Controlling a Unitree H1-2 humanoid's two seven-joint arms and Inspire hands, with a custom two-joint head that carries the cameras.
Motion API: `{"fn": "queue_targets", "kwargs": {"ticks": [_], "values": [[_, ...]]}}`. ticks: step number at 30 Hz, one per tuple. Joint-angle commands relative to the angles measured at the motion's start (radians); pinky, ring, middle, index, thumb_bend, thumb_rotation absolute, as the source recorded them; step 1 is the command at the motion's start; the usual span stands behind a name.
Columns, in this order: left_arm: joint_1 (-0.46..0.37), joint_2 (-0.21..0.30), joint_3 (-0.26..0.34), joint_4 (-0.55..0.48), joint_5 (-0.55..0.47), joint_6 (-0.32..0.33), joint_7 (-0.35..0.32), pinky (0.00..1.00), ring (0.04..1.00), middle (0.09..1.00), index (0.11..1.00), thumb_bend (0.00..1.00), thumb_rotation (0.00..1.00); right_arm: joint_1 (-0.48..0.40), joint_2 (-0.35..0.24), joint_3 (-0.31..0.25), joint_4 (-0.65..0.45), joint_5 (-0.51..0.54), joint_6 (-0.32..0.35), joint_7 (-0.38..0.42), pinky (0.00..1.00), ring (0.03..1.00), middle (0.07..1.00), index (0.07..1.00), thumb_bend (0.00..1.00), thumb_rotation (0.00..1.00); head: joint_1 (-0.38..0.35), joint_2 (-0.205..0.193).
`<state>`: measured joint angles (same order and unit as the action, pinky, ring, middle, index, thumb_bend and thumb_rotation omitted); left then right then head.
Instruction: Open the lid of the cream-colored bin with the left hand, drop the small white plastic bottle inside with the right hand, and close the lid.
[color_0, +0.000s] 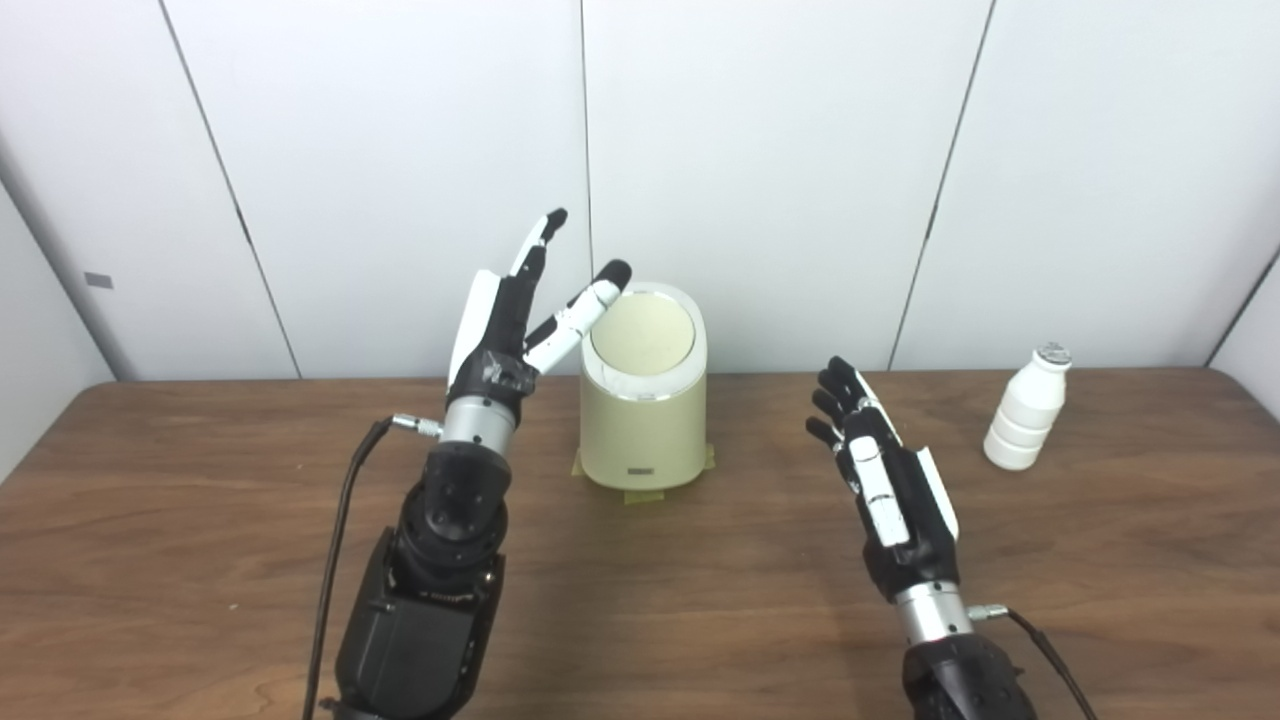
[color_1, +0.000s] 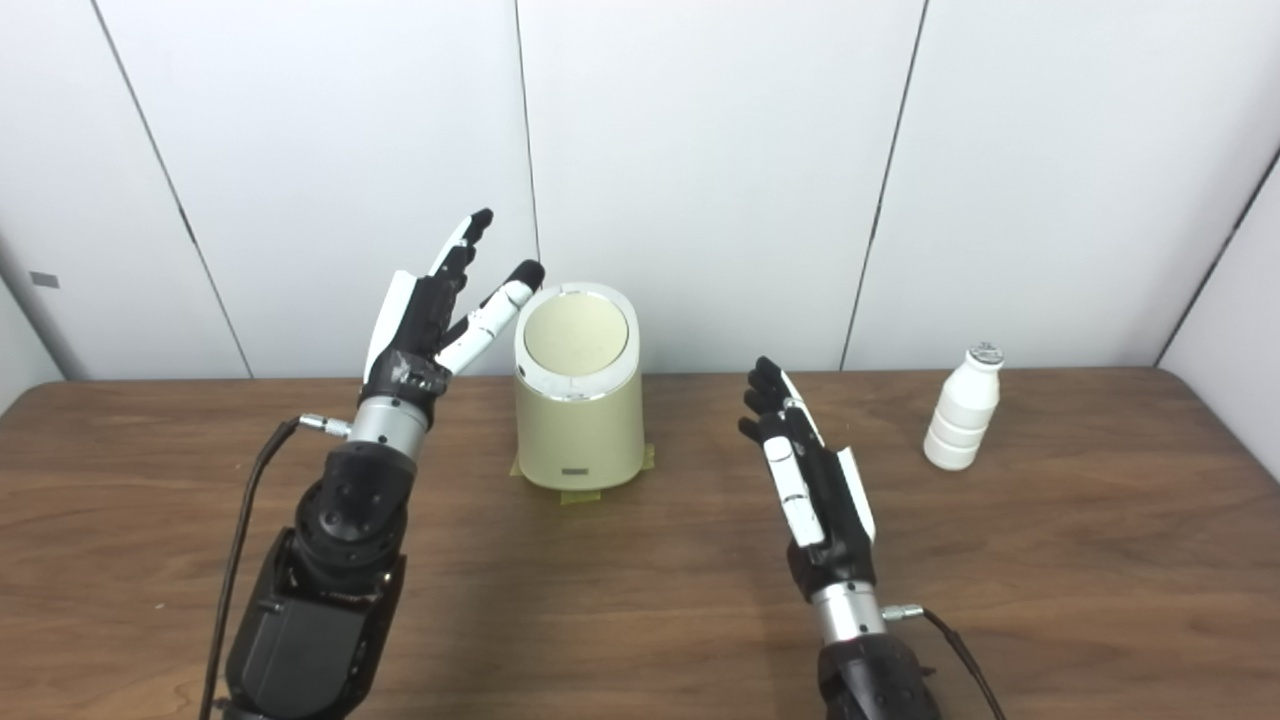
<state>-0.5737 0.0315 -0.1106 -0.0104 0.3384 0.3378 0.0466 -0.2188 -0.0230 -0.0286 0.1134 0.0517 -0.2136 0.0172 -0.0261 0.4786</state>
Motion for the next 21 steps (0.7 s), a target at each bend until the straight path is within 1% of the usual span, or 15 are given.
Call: {"fn": "queue_targets", "kwargs": {"ticks": [1, 2, 4, 6, 10, 12, 14, 15, 18, 21], "values": [[-0.068, 0.004, -0.007, 0.001, 0.044, -0.003, 0.032, 1.00, 1.000, 1.000, 1.000, 0.78, 0.71, -0.041, -0.001, -0.001, -0.022, 0.001, -0.031, 0.001, 0.88, 0.931, 0.938, 0.929, 0.20, 0.86, 0.000, 0.001], [-0.073, 0.004, -0.010, 0.010, 0.060, -0.001, 0.039, 1.00, 1.000, 1.000, 1.000, 0.79, 0.70, -0.041, -0.001, -0.001, -0.023, 0.002, -0.028, 0.003, 0.88, 0.932, 0.939, 0.930, 0.20, 0.86, -0.002, 0.001], [-0.081, 0.005, -0.018, 0.028, 0.094, 0.003, 0.057, 1.00, 1.000, 1.000, 1.000, 0.78, 0.66, -0.040, -0.002, -0.001, -0.021, 0.007, -0.029, 0.006, 0.89, 0.934, 0.941, 0.932, 0.20, 0.86, -0.002, 0.001], [-0.089, 0.004, -0.028, 0.058, 0.136, 0.004, 0.085, 1.00, 1.000, 1.000, 1.000, 0.79, 0.64, -0.040, 0.001, 0.000, -0.025, 0.006, -0.028, 0.004, 0.88, 0.931, 0.938, 0.927, 0.20, 0.86, -0.002, 0.001], [-0.095, -0.002, -0.033, 0.091, 0.170, 0.001, 0.113, 1.00, 1.000, 1.000, 1.000, 0.79, 0.57, -0.035, 0.008, 0.001, -0.042, 0.009, -0.014, 0.002, 0.88, 0.931, 0.937, 0.925, 0.18, 0.85, -0.006, 0.002], [-0.097, -0.004, -0.037, 0.110, 0.186, -0.006, 0.127, 1.00, 1.000, 1.000, 1.000, 0.81, 0.52, -0.034, 0.009, 0.001, -0.049, 0.008, -0.004, 0.000, 0.89, 0.935, 0.940, 0.927, 0.18, 0.84, -0.009, 0.002], [-0.098, -0.004, -0.047, 0.127, 0.206, -0.004, 0.141, 1.00, 1.000, 1.000, 1.000, 0.85, 0.50, -0.033, 0.008, 0.001, -0.053, 0.006, 0.001, 0.001, 0.89, 0.937, 0.942, 0.930, 0.18, 0.85, -0.010, 0.004], [-0.098, -0.005, -0.051, 0.138, 0.215, -0.005, 0.150, 1.00, 1.000, 1.000, 1.000, 0.85, 0.50, -0.033, 0.007, 0.001, -0.051, 0.007, -0.002, 0.003, 0.89, 0.937, 0.942, 0.930, 0.18, 0.85, -0.010, 0.004], [-0.098, -0.008, -0.063, 0.160, 0.236, -0.009, 0.171, 1.00, 1.000, 1.000, 1.000, 0.87, 0.46, -0.034, 0.005, 0.000, -0.044, 0.010, -0.008, 0.005, 0.88, 0.930, 0.937, 0.927, 0.18, 0.85, -0.009, 0.006], [-0.104, -0.005, -0.077, 0.178, 0.255, 0.001, 0.179, 1.00, 1.000, 1.000, 1.000, 0.88, 0.44, -0.034, 0.009, 0.001, -0.047, 0.011, -0.004, 0.004, 0.88, 0.931, 0.937, 0.927, 0.17, 0.85, -0.010, 0.006]]}}
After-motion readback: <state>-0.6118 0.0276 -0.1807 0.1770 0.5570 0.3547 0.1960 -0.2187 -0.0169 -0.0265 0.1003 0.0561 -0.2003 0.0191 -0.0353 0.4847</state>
